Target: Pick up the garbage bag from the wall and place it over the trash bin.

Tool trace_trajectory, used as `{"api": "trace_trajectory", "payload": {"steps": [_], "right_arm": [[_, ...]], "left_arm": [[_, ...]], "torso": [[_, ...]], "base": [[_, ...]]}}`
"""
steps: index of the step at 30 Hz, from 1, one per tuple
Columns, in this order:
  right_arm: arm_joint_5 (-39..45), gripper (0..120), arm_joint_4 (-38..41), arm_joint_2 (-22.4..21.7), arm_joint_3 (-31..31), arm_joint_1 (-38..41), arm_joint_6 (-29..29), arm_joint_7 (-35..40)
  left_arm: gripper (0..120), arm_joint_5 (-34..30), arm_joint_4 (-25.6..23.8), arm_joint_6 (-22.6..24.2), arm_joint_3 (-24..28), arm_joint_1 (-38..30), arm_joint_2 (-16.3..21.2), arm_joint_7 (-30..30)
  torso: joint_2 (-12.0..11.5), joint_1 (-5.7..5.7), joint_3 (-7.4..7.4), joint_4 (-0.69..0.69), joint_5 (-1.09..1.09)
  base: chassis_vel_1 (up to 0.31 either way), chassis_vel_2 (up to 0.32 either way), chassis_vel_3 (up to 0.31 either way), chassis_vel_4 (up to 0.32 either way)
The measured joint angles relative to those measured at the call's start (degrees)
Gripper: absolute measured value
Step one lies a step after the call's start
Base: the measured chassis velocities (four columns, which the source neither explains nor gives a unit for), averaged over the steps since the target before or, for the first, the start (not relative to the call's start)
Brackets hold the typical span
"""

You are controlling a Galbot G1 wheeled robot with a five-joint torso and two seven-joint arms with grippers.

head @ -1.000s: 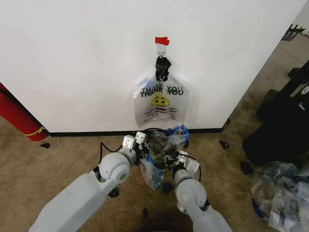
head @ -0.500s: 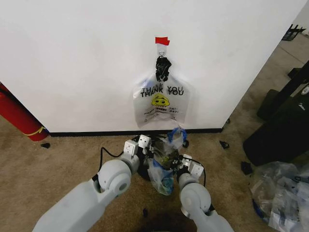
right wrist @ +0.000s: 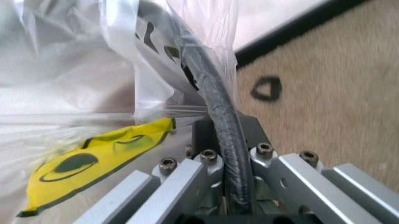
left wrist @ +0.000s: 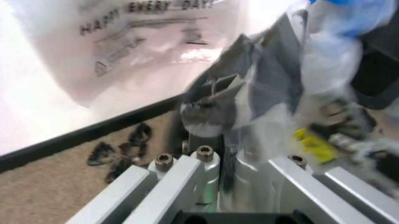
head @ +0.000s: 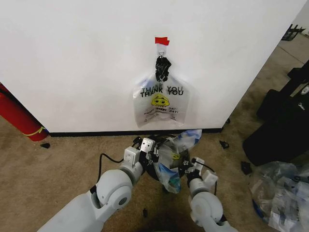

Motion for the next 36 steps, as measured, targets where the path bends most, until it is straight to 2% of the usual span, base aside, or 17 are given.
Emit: {"api": "trace_trajectory", "payload": {"steps": [2, 8, 12, 18, 21, 28, 30, 31, 36], "right_arm": [[0.06, 0, 0.24, -0.51, 0.4, -0.28, 0.16, -0.82], [2.81, 0, 3.23, -6.41, 4.78, -2.9, 0.52, -7.51], [4.44, 0, 4.01, -8.02, 5.77, -3.31, -0.06, -8.09], [6.13, 0, 4.76, -8.7, 6.17, -3.34, -0.14, -8.79], [4.86, 0, 4.74, -8.09, 5.77, -2.99, 1.59, -9.43], [-0.45, 0, 2.06, -7.96, 5.46, -1.82, 7.85, -13.73], [-2.35, 0, 0.69, -8.4, 5.52, -1.42, 9.82, -15.69], [-2.35, 0, 0.69, -8.4, 5.52, -1.42, 9.82, -15.69], [-6.52, 0, -1.53, -8.99, 5.82, -0.99, 13.0, -17.72]], "left_arm": [[0, 0.21, 0.1, -0.04, -0.26, 0.11, 0.11, 0.12], [0, 1.2, 1.04, -0.95, -2.7, 1.88, 1.09, 1.1], [0, 2.54, 1.62, -1.73, -3.48, 2.58, 1.48, 2.38], [0, 3.57, 1.63, -2.03, -4.8, 4.43, 2.09, 4.53], [3, 3.8, -0.56, -1.06, -6.38, 7.23, 2.87, 6.23], [26, 1.62, -5.85, -0.15, -10.86, 11.35, 5.56, 10.41], [37, 0.49, -7.58, -0.61, -12.08, 12.89, 6.99, 12.08], [37, 0.49, -7.58, -0.61, -12.08, 12.89, 6.99, 12.08], [57, 0.81, -8.01, -1.79, -12.75, 12.73, 7.52, 13.04]], "torso": [[0.0, 0.0, 0.0, 0.0, -0.01], [0.0, 0.0, 0.0, 0.01, -0.01], [0.0, 0.0, 0.0, 0.0, -0.01], [0.0, 0.0, 0.0, 0.01, -0.01], [0.0, 0.0, 0.0, 0.01, -0.01], [0.0, 0.0, 0.0, 0.01, -0.01], [0.0, 0.0, 0.0, 0.02, -0.01], [0.0, 0.0, 0.0, 0.02, -0.01], [0.0, 0.0, 0.0, 0.0, -0.01]], "base": [[0.0, 0.0, 0.0, 0.0], [0.0, 0.0, 0.0, 0.0], [0.0, 0.0, 0.0, 0.0], [0.0, 0.0, 0.0, 0.0], [0.0, 0.0, 0.0, 0.0], [0.0, 0.0, 0.0, 0.0], [0.0, 0.0, 0.0, 0.0], [0.0, 0.0, 0.0, 0.0], [0.0, 0.0, 0.0, 0.0]]}}
